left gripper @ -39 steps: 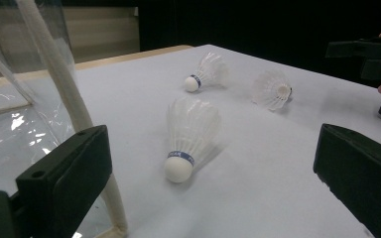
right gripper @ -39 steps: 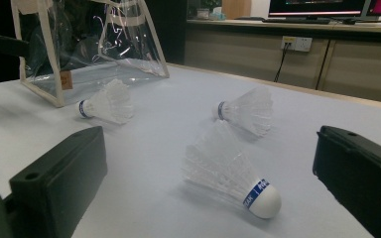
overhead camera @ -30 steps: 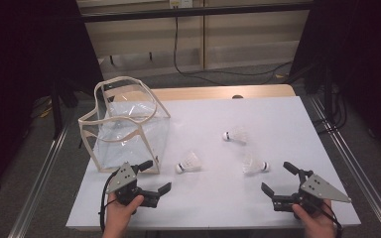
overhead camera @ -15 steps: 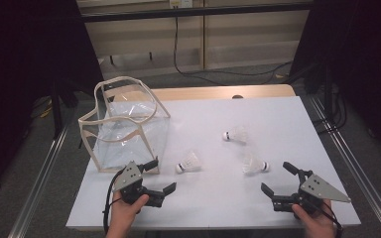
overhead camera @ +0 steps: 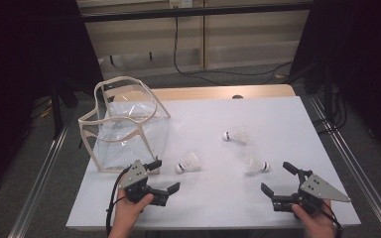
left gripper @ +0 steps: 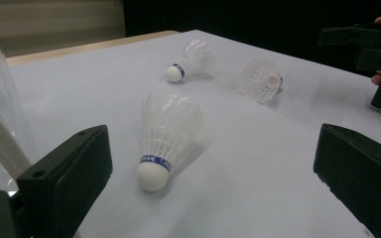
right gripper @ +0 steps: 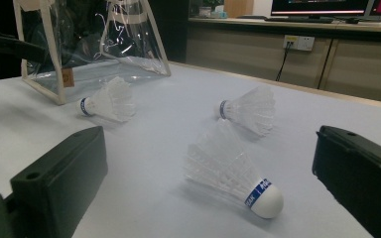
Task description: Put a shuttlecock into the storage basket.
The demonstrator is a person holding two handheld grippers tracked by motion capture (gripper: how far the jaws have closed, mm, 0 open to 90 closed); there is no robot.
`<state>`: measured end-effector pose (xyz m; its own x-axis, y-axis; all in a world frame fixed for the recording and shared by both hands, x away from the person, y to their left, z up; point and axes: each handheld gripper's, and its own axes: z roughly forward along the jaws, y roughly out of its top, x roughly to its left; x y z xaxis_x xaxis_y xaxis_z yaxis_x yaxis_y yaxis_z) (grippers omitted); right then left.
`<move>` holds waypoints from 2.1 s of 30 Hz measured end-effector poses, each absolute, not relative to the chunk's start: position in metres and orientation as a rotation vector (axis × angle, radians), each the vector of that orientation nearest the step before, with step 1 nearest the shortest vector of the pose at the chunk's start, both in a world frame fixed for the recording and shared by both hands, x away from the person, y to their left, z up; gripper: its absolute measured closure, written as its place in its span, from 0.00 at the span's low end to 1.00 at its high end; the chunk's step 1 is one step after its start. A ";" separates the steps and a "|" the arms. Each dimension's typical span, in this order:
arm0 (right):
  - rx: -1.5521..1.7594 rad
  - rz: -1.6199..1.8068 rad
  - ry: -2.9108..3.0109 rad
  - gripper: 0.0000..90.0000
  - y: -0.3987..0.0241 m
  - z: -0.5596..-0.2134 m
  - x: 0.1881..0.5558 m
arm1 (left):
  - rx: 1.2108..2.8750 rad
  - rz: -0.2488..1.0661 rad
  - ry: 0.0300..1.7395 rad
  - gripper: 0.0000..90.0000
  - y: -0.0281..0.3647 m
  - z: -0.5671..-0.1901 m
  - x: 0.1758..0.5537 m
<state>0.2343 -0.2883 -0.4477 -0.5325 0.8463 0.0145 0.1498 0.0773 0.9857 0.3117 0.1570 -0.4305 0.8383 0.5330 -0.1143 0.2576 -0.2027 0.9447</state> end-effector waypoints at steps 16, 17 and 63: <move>0.980 1.497 1.766 0.00 -0.288 -0.447 0.234 | 1.860 0.266 0.620 0.02 0.142 -0.434 0.315; 0.981 1.496 1.766 0.00 -0.288 -0.447 0.234 | 1.863 0.265 0.620 0.02 0.142 -0.434 0.315; 0.971 1.497 1.769 0.00 -0.288 -0.447 0.234 | 1.974 0.253 0.760 0.03 0.110 -0.438 0.328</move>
<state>0.2344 -0.2880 -0.4471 -0.5386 0.8425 0.0019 0.1415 0.0883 0.9860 0.3283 0.1099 -0.4382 0.7833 0.6071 -0.1338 0.4055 -0.3360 0.8501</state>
